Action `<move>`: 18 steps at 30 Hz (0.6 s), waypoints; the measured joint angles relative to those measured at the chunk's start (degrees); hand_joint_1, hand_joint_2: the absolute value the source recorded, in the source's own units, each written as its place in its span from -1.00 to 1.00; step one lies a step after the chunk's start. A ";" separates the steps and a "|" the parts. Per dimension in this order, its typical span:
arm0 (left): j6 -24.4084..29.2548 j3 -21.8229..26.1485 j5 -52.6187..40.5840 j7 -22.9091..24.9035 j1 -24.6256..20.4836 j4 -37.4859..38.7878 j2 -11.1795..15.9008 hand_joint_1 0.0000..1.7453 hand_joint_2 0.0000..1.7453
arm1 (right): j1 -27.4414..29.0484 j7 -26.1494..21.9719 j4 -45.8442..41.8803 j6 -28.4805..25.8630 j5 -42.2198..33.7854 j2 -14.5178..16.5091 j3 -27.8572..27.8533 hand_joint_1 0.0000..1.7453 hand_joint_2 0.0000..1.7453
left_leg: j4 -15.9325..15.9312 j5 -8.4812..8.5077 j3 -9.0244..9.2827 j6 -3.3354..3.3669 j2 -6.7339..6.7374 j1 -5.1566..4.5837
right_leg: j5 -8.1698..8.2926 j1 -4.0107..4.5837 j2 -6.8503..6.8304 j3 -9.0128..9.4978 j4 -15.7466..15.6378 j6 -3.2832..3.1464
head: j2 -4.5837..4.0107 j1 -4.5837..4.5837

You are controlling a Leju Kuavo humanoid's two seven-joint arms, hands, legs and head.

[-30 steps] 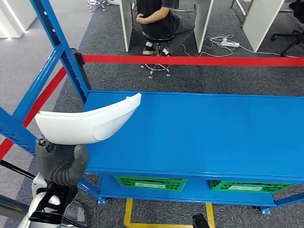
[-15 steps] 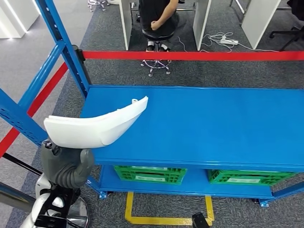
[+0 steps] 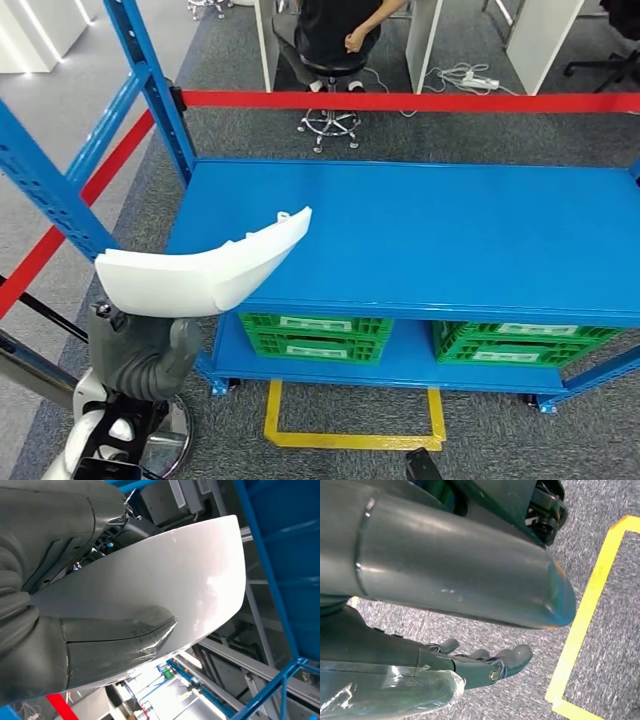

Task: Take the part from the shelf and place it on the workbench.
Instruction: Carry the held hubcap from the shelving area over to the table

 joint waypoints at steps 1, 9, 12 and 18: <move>-0.01 -0.02 -0.01 0.00 0.06 0.00 0.01 1.00 1.00 | 0.04 -0.01 0.02 0.00 -0.01 0.00 -0.01 -1.00 -1.00 | -0.14 0.63 -0.34 0.39 0.06 0.01 | -0.21 -0.11 0.03 -0.25 0.10 0.33 | 0.00 0.01; -0.09 -0.22 -0.01 0.00 0.32 0.00 -0.04 1.00 1.00 | 0.10 -0.04 0.07 -0.01 -0.02 0.00 -0.13 -1.00 -1.00 | -0.26 6.29 -6.88 1.43 0.38 -0.18 | -9.98 -0.44 0.20 -1.35 15.42 1.48 | 0.00 0.23; -0.06 -0.31 -0.09 -0.06 0.48 -0.02 -0.04 1.00 1.00 | -0.25 -0.11 0.07 -0.05 -0.02 0.02 -0.15 -1.00 -1.00 | 0.16 8.10 -8.99 0.66 0.32 -0.41 | -8.98 -0.69 0.31 8.16 3.93 1.41 | 0.00 0.23; -0.28 -0.54 -0.59 -0.49 0.58 -0.02 0.09 1.00 1.00 | -0.02 -0.60 0.22 -0.51 -0.21 0.02 -0.41 -1.00 -1.00 | 2.10 6.80 -10.45 -1.15 0.31 0.08 | -8.96 -0.15 0.09 9.68 -1.54 -1.41 | 0.00 -0.03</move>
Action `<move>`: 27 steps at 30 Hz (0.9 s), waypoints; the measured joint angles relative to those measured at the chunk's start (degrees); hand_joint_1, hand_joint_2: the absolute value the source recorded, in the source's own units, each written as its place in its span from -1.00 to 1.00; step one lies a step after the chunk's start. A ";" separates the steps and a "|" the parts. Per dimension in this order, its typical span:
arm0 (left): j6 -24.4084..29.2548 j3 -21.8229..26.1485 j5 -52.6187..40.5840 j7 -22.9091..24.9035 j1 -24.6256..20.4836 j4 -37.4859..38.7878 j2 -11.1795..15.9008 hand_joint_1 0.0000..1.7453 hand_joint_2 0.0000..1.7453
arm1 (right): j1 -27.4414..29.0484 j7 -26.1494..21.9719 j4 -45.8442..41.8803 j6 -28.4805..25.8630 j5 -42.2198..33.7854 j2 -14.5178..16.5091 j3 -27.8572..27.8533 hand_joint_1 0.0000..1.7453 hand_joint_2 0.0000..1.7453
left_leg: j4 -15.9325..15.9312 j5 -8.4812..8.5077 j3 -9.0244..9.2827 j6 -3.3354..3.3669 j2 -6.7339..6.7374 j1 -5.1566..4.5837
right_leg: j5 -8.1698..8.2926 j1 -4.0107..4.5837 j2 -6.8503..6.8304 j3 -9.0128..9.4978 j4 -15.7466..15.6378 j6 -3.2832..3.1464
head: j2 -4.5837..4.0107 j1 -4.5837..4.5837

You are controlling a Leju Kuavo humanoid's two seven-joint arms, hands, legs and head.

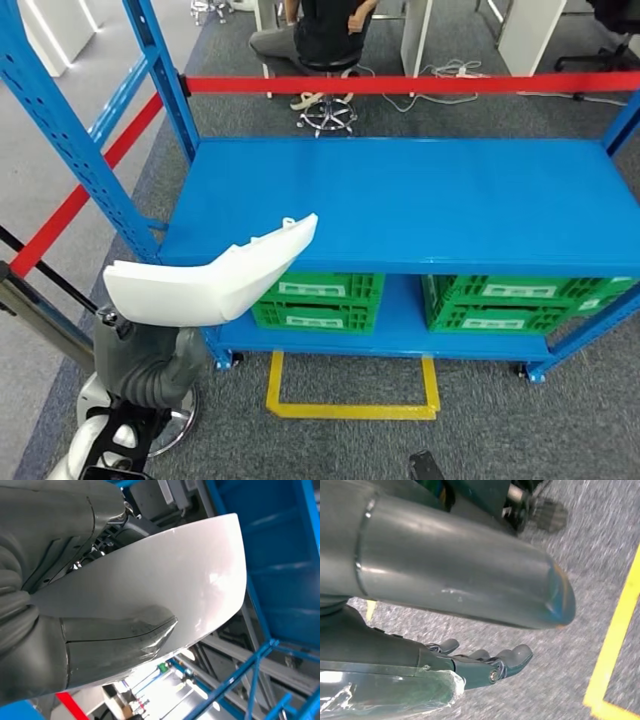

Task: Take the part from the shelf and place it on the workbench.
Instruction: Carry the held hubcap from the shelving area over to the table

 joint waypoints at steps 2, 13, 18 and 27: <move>-0.25 -0.02 0.01 -0.09 0.01 0.02 0.09 1.00 1.00 | -0.04 -0.28 0.06 -0.11 -0.09 0.00 -0.10 -1.00 -1.00 | 5.82 -6.60 -1.38 -0.49 -0.03 0.16 | 1.48 0.08 -0.13 -1.36 0.00 -0.83 | 0.00 -0.16; -0.72 -0.20 -0.02 -0.28 -0.52 0.07 0.19 1.00 1.00 | -0.04 -0.67 0.13 -0.57 -0.31 0.30 -0.49 -1.00 -1.00 | -3.23 -6.97 12.49 1.79 -0.04 -0.65 | 7.57 0.65 -0.16 -8.45 1.31 0.52 | 0.00 -0.23; -1.08 -0.20 -0.02 -0.32 -0.62 0.10 0.09 1.00 1.00 | 0.08 -0.57 0.15 -0.61 -0.31 0.28 -0.83 -1.00 -1.00 | -3.86 -4.13 9.31 2.95 0.35 -0.40 | -1.91 0.31 0.13 -12.27 11.62 1.86 | 0.00 -0.01; -1.13 -0.22 -0.04 -0.36 -0.56 0.10 0.04 1.00 1.00 | -0.27 -0.56 0.15 -0.56 -0.28 0.30 -1.03 -1.00 -1.00 | -2.24 1.18 2.51 1.21 0.47 -0.59 | -0.72 -0.32 0.40 1.33 -0.03 2.18 | 0.00 -0.08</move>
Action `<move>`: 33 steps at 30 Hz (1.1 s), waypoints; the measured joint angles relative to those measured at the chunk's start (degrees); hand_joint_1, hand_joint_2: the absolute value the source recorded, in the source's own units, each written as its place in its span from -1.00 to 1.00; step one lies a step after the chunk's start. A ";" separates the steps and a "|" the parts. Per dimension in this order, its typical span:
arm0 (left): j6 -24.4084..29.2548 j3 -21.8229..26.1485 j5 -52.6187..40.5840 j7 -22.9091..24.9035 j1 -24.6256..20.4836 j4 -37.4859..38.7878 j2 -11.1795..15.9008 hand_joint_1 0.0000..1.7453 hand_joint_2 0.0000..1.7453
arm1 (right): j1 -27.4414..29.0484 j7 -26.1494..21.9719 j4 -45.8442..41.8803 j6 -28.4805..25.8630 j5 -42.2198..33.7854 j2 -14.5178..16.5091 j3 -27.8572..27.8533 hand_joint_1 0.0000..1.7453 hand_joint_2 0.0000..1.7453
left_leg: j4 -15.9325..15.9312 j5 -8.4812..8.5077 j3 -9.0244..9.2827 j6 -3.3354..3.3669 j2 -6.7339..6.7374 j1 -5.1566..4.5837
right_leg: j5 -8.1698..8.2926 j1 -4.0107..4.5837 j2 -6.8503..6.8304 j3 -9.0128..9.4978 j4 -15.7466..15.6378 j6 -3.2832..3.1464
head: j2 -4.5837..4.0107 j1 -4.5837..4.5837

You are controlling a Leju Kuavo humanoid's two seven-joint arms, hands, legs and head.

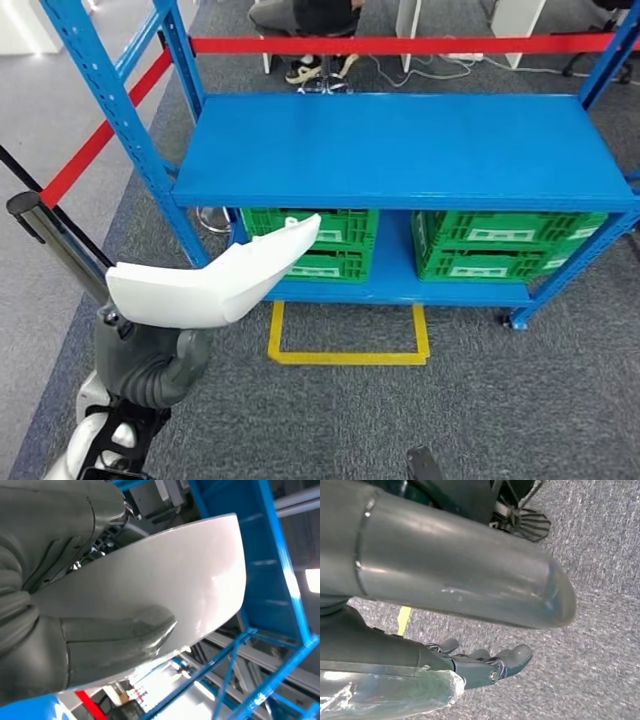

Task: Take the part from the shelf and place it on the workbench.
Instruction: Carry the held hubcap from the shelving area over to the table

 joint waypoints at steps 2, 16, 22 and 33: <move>0.00 -0.03 -0.03 -0.01 0.07 0.01 0.02 1.00 1.00 | 0.28 0.05 0.04 0.01 -0.02 -0.01 -0.04 -1.00 -1.00 | 0.19 0.23 -0.70 -0.54 -0.07 0.26 | 0.67 0.14 -0.09 -0.99 -0.16 -1.04 | 0.00 -0.01; -0.05 0.01 -0.04 -0.04 -0.27 0.09 0.27 1.00 1.00 | 0.20 -0.02 0.08 0.13 0.15 0.20 -0.11 -1.00 -1.00 | -2.31 -7.93 10.50 1.48 -0.55 -1.13 | 8.74 1.02 -0.48 -9.67 0.30 -2.04 | 0.00 -0.24; -0.08 0.00 -0.04 -0.05 -0.27 0.10 0.25 1.00 1.00 | 0.35 -0.01 0.09 0.14 0.15 0.20 -0.10 -1.00 -1.00 | -3.07 -5.99 9.13 1.97 -0.38 -0.93 | 5.26 0.74 -0.37 -11.91 4.56 -1.03 | 0.00 -0.10; -0.14 0.01 -0.04 -0.07 -0.33 0.15 0.22 1.00 1.00 | 0.09 -0.01 0.10 0.14 0.15 0.20 -0.12 -1.00 -1.00 | 1.04 -1.91 1.18 -0.02 -0.08 -0.22 | 1.82 -0.52 0.02 -3.88 2.08 0.43 | 0.00 0.03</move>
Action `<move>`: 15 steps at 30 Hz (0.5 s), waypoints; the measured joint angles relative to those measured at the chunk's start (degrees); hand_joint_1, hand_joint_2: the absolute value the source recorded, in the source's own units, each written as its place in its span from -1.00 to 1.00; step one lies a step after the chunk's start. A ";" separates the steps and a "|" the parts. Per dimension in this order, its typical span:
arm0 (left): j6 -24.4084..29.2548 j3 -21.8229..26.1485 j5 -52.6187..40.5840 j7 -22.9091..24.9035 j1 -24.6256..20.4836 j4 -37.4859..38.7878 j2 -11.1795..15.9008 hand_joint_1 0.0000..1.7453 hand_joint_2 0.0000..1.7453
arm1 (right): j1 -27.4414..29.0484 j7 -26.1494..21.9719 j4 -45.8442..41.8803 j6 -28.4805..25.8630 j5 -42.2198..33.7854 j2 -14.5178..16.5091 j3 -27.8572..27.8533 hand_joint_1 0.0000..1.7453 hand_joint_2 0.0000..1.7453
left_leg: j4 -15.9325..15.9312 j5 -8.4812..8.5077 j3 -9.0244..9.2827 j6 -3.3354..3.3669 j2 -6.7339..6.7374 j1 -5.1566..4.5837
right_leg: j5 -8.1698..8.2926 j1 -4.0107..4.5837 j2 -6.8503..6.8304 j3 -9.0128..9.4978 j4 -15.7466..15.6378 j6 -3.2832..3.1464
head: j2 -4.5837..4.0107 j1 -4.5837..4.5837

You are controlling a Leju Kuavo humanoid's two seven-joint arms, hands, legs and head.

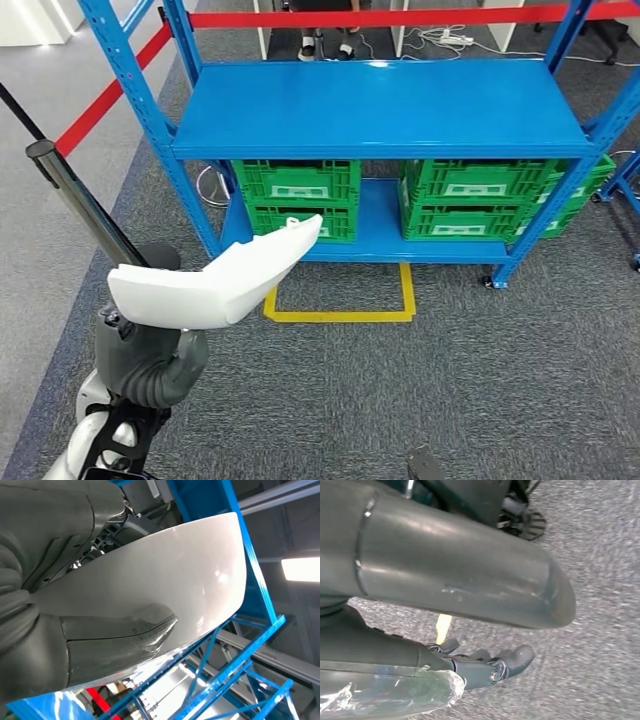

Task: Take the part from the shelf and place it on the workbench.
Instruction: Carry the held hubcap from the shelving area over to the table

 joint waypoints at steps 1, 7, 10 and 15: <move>0.01 0.01 0.00 0.00 0.02 0.01 0.04 1.00 1.00 | 0.09 0.03 0.03 0.01 -0.02 -0.01 -0.01 -1.00 -1.00 | 0.40 -0.60 -0.48 -0.30 -0.05 0.12 | 0.46 0.06 -0.09 -0.55 0.07 -0.67 | 0.00 -0.05; 0.13 -0.01 0.00 0.01 0.44 0.02 0.17 1.00 1.00 | 0.21 0.01 0.10 -0.11 -0.08 -0.02 -0.06 -1.00 -1.00 | 14.75 -12.32 -2.96 -1.22 -0.20 0.71 | 3.99 0.67 -0.41 -4.84 0.20 -2.72 | 0.00 -0.52; 0.24 -0.02 0.00 0.30 0.63 0.02 0.18 1.00 1.00 | 0.24 0.01 0.10 -0.42 -0.05 -0.02 -0.09 -1.00 -1.00 | 9.42 -8.43 2.92 -0.35 -0.22 0.40 | 5.85 0.97 -0.40 -7.11 0.29 -2.77 | 0.00 -0.52; -1.03 0.08 3.26 2.79 0.84 0.02 -0.11 1.00 1.00 | 0.46 0.06 0.09 -0.87 -0.21 0.07 -0.31 -1.00 -1.00 | -2.76 -7.82 10.38 1.10 -0.21 -0.53 | 8.86 0.92 -0.55 -8.50 -0.27 -1.56 | 0.00 -0.48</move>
